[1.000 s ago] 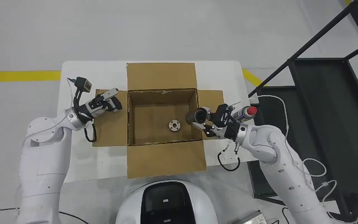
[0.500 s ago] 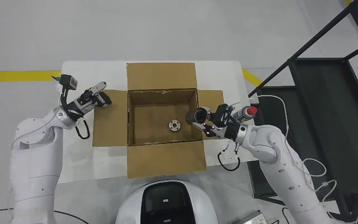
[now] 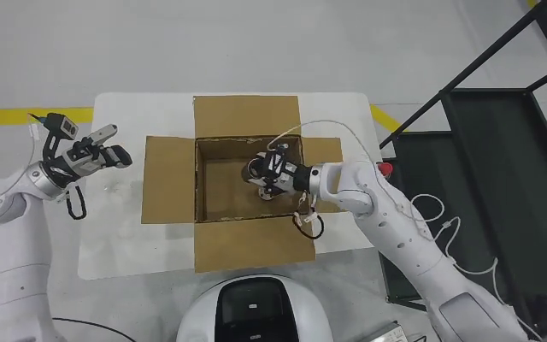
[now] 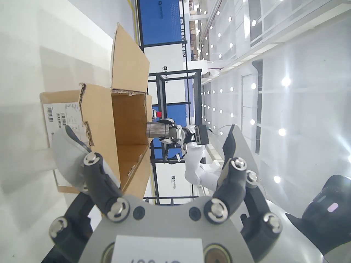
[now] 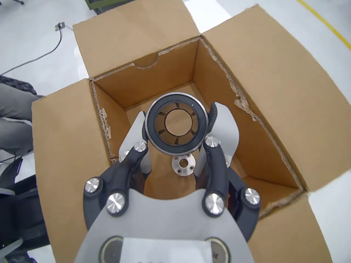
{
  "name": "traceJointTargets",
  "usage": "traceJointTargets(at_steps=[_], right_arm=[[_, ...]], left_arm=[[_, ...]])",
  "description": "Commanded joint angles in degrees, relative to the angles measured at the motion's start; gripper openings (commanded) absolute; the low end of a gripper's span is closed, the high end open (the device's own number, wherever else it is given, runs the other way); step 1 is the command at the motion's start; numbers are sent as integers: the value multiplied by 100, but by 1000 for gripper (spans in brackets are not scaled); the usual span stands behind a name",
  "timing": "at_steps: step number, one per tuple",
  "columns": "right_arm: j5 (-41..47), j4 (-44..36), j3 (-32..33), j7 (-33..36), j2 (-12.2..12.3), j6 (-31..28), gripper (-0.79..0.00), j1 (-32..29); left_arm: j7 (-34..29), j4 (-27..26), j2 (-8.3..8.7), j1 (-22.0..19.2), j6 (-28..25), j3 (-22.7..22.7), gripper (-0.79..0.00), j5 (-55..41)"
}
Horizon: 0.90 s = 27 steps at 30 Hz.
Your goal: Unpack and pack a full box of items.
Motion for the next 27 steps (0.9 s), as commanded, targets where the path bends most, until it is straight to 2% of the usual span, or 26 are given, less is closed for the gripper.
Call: traceJointTargets(at_steps=[1,10,15,27], right_arm=[[19,382,-410,45,-116,15,-785,407],[-194,1859,-1558,-131,-580,-5,-785,1302],[-131,2496,-1808,-509,-793,133,-785,1566],[-147,3621,-2339,-476,-1253,274,-785,2041]], left_arm=[[-148,67,36,-76,10,9,0,-10],[-209,88,53,-105,8,16,0,-10],[-209,88,53,-105,8,16,0,-10],[-209,88,53,-105,8,16,0,-10]])
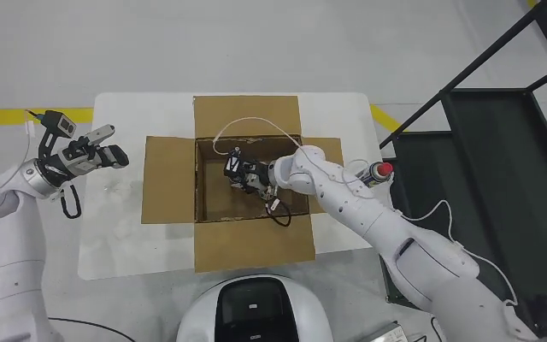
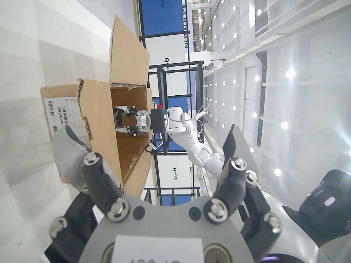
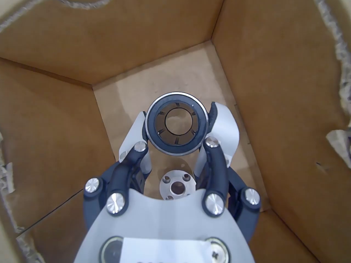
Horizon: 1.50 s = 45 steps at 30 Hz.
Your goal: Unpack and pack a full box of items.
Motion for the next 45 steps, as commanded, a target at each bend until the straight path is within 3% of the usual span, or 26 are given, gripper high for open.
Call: traceJointTargets(at_steps=[1,4,5,6,7,8,15,22,27,32,38,41,45], right_arm=[[-2,170,-76,-19,-76,-3,-785,59],[-20,405,-158,-66,-174,-16,-785,130],[-25,478,-178,-77,-202,-19,-674,152],[-36,541,-195,-94,-229,-24,-446,174],[-44,600,-206,-121,-253,-36,-37,193],[-53,658,-214,-143,-273,-51,0,211],[-172,571,-90,-225,-271,-261,0,309],[9,-896,896,66,287,-1005,0,-234],[450,-2978,2477,394,892,-1157,0,-1607],[442,-4410,3988,-74,1244,-1103,0,-3196],[-354,-4745,5031,-1479,1373,-703,0,-4618],[-665,-4704,5169,-2065,1385,-623,0,-4945],[-677,-4699,5171,-2128,1384,-613,0,-4963]], left_arm=[[0,0,0,0,0,0,0,0],[0,0,0,0,0,0,0,0],[0,0,0,0,0,0,0,0],[0,0,0,0,0,0,0,0],[0,0,0,0,0,0,0,0],[0,0,0,0,0,0,0,0],[0,0,0,0,0,0,0,0],[0,0,0,0,0,0,0,0],[0,0,0,0,0,0,0,0],[0,0,0,0,0,0,0,0],[0,0,0,0,0,0,0,0],[0,0,0,0,0,0,0,0],[0,0,0,0,0,0,0,0]])
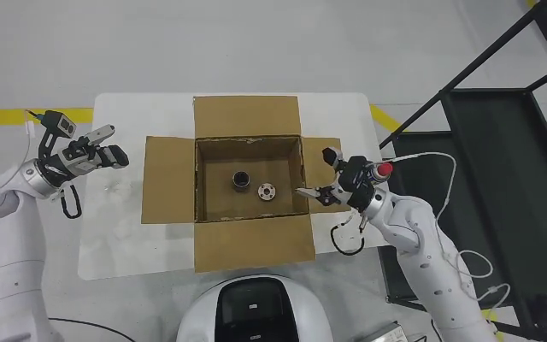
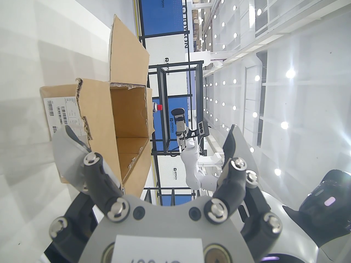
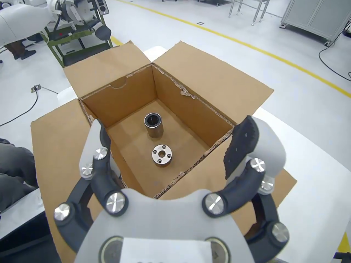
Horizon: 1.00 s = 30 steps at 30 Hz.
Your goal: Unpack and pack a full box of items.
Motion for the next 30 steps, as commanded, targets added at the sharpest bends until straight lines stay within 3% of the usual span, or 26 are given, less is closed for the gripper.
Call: traceJointTargets(at_steps=[1,15,23,30], right_arm=[[5,-2,-2,30,0,-2,0,6],[-85,-57,41,-108,8,-9,0,26],[-887,1014,1035,-1789,96,352,0,-268],[-681,2142,1506,-2864,157,-176,0,-395]], left_arm=[[0,0,0,0,0,0,0,0],[0,0,0,0,0,0,0,0],[0,0,0,0,0,0,0,0],[0,0,0,0,0,0,0,0]])
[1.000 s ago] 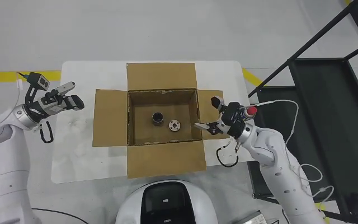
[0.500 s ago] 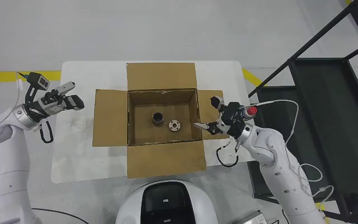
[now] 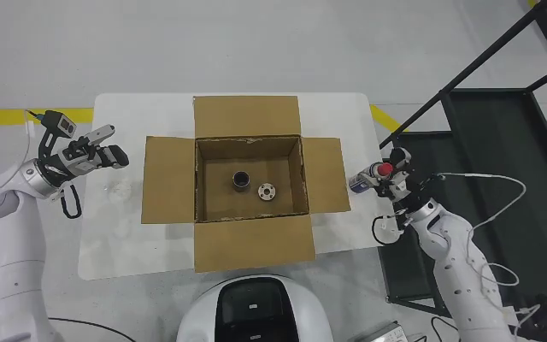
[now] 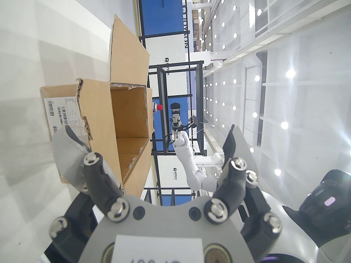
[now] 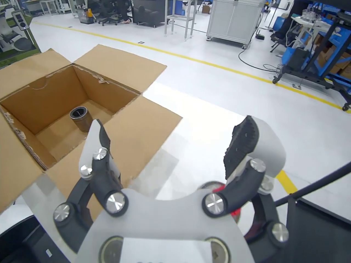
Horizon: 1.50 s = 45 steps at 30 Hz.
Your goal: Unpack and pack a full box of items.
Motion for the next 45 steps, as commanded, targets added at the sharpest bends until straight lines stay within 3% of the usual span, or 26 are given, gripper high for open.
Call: traceJointTargets(at_steps=[1,14,17,21,26,36,45], right_arm=[[121,182,70,-84,14,-126,0,23],[198,246,64,-107,14,-193,0,36],[380,261,94,2,-2,117,0,78],[223,657,194,52,14,382,0,140],[111,1385,201,-89,43,172,0,295],[-464,2430,-299,-436,4,374,0,749],[-659,3263,-696,-769,-33,161,0,1240]], left_arm=[[0,0,0,0,0,0,0,0],[0,0,0,0,0,0,0,0],[0,0,0,0,0,0,0,0],[0,0,0,0,0,0,0,0],[0,0,0,0,0,0,0,0],[0,0,0,0,0,0,0,0],[0,0,0,0,0,0,0,0]])
